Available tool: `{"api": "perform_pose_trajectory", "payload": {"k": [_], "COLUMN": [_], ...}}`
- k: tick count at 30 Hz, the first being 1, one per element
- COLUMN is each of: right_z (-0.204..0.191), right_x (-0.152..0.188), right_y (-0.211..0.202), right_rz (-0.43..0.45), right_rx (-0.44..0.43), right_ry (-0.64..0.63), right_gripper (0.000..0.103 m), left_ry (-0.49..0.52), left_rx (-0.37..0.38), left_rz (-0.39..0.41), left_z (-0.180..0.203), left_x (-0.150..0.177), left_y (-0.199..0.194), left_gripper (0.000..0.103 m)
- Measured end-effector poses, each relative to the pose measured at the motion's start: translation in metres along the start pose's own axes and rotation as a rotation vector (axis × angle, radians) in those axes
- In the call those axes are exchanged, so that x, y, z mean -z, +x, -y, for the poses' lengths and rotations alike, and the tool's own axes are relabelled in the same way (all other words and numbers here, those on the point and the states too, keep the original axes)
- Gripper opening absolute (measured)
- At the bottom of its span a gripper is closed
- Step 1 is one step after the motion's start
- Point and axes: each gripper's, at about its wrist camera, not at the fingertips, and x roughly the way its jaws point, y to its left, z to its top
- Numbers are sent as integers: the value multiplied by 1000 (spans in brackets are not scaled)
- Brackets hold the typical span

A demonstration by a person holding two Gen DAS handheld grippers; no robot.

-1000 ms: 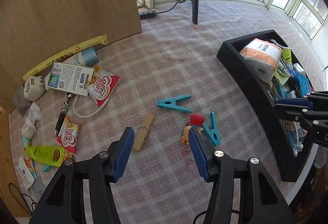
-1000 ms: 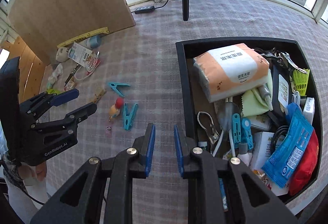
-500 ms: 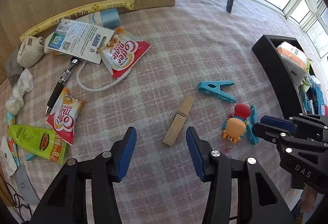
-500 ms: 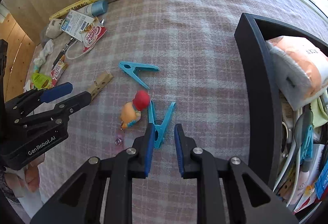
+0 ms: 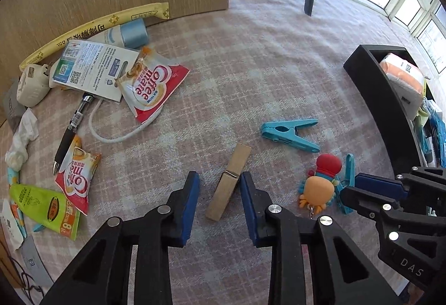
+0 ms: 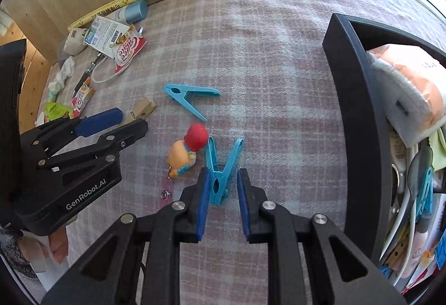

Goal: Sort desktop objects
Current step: 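Grasp the wooden clothespin with the left gripper while the right grasps the blue clothespin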

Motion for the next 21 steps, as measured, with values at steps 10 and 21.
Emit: {"api": "perform_pose_trajectory", "payload": {"k": [10,21], "right_z": [6,22], "right_x": [5,-3], "right_y": [10,-2], "right_rz": [-20,40], "right_rx": [-5,-40], "right_ry": [-1,29], "right_gripper": [17,12], "left_ry": [6,-60], "left_rx": [-10,23], "left_rz": [4,17], "left_z": [-5,-17], "left_x": [4,7], "left_y": [0,-10], "left_gripper": [14,12]}}
